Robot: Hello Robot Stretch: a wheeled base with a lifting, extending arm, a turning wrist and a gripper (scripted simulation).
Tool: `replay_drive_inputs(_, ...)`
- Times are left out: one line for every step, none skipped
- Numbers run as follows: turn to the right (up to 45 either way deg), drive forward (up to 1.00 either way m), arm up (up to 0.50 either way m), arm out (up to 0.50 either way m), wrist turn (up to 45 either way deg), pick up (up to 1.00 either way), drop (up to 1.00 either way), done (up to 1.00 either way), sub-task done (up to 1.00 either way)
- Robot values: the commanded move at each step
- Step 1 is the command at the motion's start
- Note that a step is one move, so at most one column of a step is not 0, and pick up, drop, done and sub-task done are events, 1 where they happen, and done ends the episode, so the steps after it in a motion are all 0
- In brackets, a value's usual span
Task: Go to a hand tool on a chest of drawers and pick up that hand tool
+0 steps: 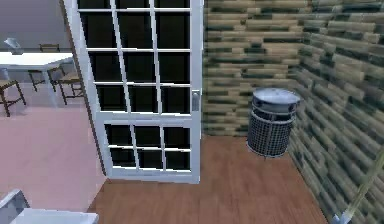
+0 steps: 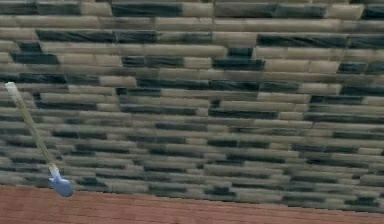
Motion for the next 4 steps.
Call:
replay_drive_inputs(0.0,0.65,0.0,0.0,0.0,0.0,0.0,0.0,0.0)
replay_drive_inputs(-45.0,0.0,0.0,0.0,0.0,0.0,0.0,0.0,0.0)
replay_drive_inputs(-15.0,0.0,0.0,0.0,0.0,0.0,0.0,0.0,0.0)
replay_drive_inputs(0.0,0.75,0.0,0.0,0.0,0.0,0.0,0.0,0.0)
